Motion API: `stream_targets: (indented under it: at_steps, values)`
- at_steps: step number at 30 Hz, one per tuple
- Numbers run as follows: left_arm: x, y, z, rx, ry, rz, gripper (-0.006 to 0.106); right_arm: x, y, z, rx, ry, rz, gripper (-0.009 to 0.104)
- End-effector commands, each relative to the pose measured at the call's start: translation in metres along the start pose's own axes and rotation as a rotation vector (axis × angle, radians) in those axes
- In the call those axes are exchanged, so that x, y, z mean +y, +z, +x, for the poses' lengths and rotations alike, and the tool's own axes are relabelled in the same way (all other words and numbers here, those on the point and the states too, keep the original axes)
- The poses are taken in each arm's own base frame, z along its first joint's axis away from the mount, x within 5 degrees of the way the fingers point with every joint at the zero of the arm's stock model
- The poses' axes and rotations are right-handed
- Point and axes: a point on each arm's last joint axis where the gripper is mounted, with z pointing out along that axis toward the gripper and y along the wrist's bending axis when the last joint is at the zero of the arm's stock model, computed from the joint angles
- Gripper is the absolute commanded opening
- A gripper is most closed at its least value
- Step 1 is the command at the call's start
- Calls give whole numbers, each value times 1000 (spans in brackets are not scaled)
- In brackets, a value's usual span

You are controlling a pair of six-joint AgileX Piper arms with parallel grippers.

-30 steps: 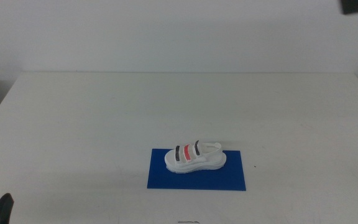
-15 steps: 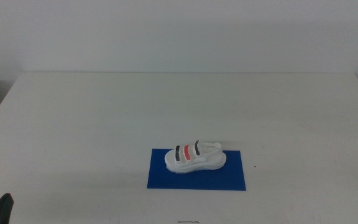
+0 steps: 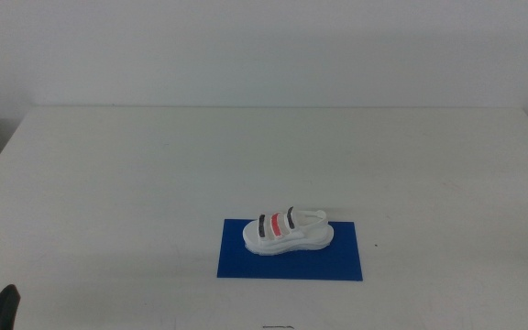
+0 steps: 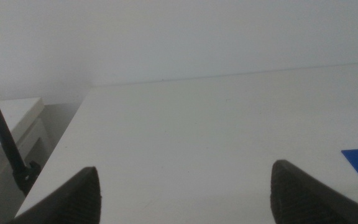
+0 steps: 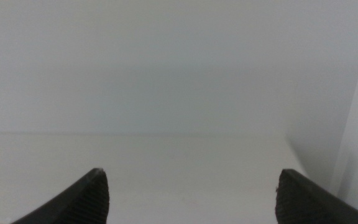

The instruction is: Use one arm to grab the shoe from the table and place it on the mat.

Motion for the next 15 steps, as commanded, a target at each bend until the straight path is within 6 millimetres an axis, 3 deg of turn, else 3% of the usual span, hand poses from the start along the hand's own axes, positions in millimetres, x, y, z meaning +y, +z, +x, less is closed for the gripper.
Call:
stream_targets:
  at_steps: [1,6,15]
  values:
    - [0,-2,-10,-105,-23,0,94,-1,-6,-7,-161,-68,12,94]
    - [0,-2,-10,-105,-23,0,94,-1,-13,14,-176,-68,12,94]
    - [0,-2,-10,-105,-23,0,94,0,-15,16,-176,-5,5,94]
